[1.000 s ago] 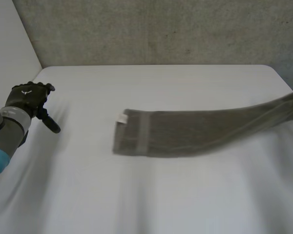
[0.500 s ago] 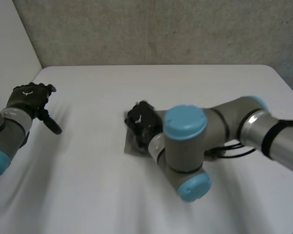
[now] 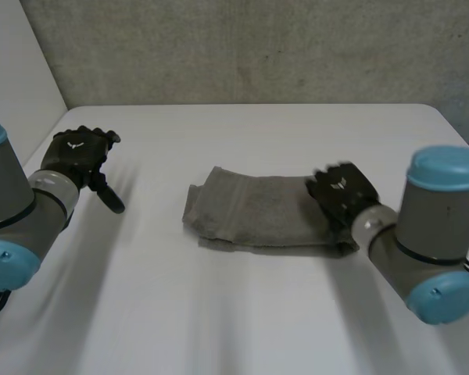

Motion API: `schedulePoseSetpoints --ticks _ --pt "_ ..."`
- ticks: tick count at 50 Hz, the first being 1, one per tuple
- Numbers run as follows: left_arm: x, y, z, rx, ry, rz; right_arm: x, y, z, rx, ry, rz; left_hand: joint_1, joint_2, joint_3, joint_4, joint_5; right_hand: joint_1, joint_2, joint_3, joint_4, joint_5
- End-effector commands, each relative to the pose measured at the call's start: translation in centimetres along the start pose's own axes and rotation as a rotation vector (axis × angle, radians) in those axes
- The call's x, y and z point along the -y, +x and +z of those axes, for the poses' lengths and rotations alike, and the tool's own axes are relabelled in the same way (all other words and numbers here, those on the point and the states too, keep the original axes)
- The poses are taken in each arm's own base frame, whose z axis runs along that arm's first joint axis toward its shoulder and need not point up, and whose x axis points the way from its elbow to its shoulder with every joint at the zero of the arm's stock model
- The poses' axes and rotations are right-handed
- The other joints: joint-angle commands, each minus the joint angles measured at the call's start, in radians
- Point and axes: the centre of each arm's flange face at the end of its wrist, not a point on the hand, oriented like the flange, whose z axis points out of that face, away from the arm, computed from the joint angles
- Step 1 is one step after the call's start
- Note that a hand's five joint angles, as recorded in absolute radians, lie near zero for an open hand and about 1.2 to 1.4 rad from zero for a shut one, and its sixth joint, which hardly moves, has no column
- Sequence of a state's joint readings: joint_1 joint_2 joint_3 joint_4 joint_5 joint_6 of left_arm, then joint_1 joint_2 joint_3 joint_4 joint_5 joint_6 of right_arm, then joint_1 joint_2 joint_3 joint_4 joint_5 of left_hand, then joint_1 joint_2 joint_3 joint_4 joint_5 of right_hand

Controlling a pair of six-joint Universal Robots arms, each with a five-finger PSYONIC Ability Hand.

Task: Fold the towel.

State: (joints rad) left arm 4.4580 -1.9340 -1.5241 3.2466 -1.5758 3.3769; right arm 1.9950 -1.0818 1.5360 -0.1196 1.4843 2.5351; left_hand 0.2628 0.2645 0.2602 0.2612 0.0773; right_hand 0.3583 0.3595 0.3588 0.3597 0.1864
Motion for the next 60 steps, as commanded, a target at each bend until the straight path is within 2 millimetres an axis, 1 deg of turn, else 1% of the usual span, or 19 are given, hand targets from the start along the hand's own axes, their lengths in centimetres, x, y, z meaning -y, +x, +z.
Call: schedulePoseSetpoints --ticks 1,3,5,10,12,13,15,18,20,21,27,28,29,32,38,43,49,51,60 --pt "-0.4 0.6 -0.1 -0.014 -0.005 0.002 -5.9 1.0 0.6 -0.018 -0.154 -0.082 -0.046 -0.048 -0.044 -0.045 -0.035 0.252 0.251 0.252 0.251 0.25" --pt "-0.4 0.8 -0.2 -0.018 -0.004 0.003 -6.3 1.3 1.1 -0.038 -0.151 -0.12 -0.049 -0.051 -0.047 -0.048 -0.038 0.789 0.788 0.789 0.788 0.787" --pt "-0.4 0.8 -0.2 -0.02 -0.005 0.004 -6.1 1.8 1.3 -0.059 -0.14 -0.128 -0.049 -0.051 -0.047 -0.048 -0.038 1.035 1.034 1.035 1.034 1.033" --pt "0.0 0.7 -0.3 -0.015 0.006 0.003 -3.0 4.0 1.7 -0.189 -0.037 -0.164 -0.052 -0.054 -0.05 -0.051 -0.041 1.038 1.037 1.037 1.037 1.035" --pt "0.5 0.6 -0.3 -0.011 0.021 0.003 0.9 4.2 1.2 -0.229 0.1 -0.198 -0.052 -0.054 -0.05 -0.051 -0.041 1.038 1.037 1.037 1.037 1.035" --pt "0.5 0.6 -0.3 -0.011 0.021 0.003 0.9 4.2 1.2 -0.229 0.101 -0.198 -0.052 -0.054 -0.05 -0.051 -0.041 1.038 1.037 1.037 1.037 1.035" --pt "0.9 0.5 -0.2 -0.007 0.036 0.003 5.0 0.8 0.7 -0.154 0.248 -0.238 -0.052 -0.054 -0.05 -0.051 -0.041 1.038 1.037 1.037 1.037 1.035" --pt "1.3 0.5 -0.1 -0.005 0.045 0.003 6.3 -1.9 0.6 -0.081 0.305 -0.26 -0.049 -0.051 -0.047 -0.048 -0.038 1.038 1.037 1.037 1.037 1.035" --pt "1.7 0.8 -0.2 -0.012 0.061 0.005 7.3 -7.3 0.2 0.076 0.385 -0.332 -0.052 -0.054 -0.05 -0.051 -0.041 1.038 1.037 1.037 1.037 1.035" --pt "1.9 1.0 -0.2 -0.014 0.066 0.006 7.0 -9.7 -0.1 0.157 0.404 -0.383 -0.052 -0.054 -0.05 -0.051 -0.041 1.038 1.037 1.037 1.037 1.035" --pt "2.0 1.2 -0.3 -0.019 0.071 0.007 4.5 -14.0 -0.2 0.317 0.388 -0.528 -0.052 -0.054 -0.05 -0.051 -0.041 1.038 1.037 1.037 1.037 1.035" --pt "2.0 1.2 -0.3 -0.021 0.07 0.006 3.9 -14.3 0.0 0.329 0.373 -0.556 -0.052 -0.054 -0.05 -0.051 -0.041 0.664 0.663 0.664 0.663 0.661" --pt "2.0 1.2 -0.2 -0.021 0.071 0.006 3.8 -14.1 0.1 0.326 0.368 -0.563 -0.052 -0.054 -0.05 -0.051 -0.041 0.181 0.18 0.18 0.179 0.178" --pt "2.0 1.2 -0.2 -0.021 0.071 0.006 4.0 -13.6 0.1 0.313 0.357 -0.526 -0.052 -0.054 -0.05 -0.051 -0.041 -0.184 -0.185 -0.184 -0.185 -0.186" --pt "2.8 1.8 0.1 -0.034 0.098 -0.003 5.7 -11.2 -0.7 0.26 0.343 -0.382 -0.052 -0.054 -0.05 -0.051 -0.041 -0.184 -0.185 -0.184 -0.185 -0.186" --pt "4.6 3.7 0.4 -0.084 0.155 -0.076 7.0 -5.7 -1.8 0.174 0.328 -0.116 -0.041 -0.042 -0.038 -0.039 -0.03 -0.184 -0.185 -0.184 -0.185 -0.186" --pt "4.7 6.4 0.6 -0.153 0.152 -0.118 7.4 -3.3 -1.7 0.137 0.322 0.063 -0.029 -0.03 -0.026 -0.027 -0.018 -0.184 -0.185 -0.184 -0.185 -0.186" --pt "3.5 9.2 0.3 -0.221 0.101 -0.109 6.9 -2.1 -0.8 0.125 0.304 0.166 -0.026 -0.027 -0.023 -0.024 -0.015 -0.184 -0.185 -0.184 -0.185 -0.186" --pt "-2.0 14.0 0.2 -0.297 -0.088 -0.072 4.0 -3.1 2.7 0.173 0.148 0.264 -0.026 -0.027 -0.023 -0.024 -0.015 -0.184 -0.185 -0.184 -0.185 -0.186"
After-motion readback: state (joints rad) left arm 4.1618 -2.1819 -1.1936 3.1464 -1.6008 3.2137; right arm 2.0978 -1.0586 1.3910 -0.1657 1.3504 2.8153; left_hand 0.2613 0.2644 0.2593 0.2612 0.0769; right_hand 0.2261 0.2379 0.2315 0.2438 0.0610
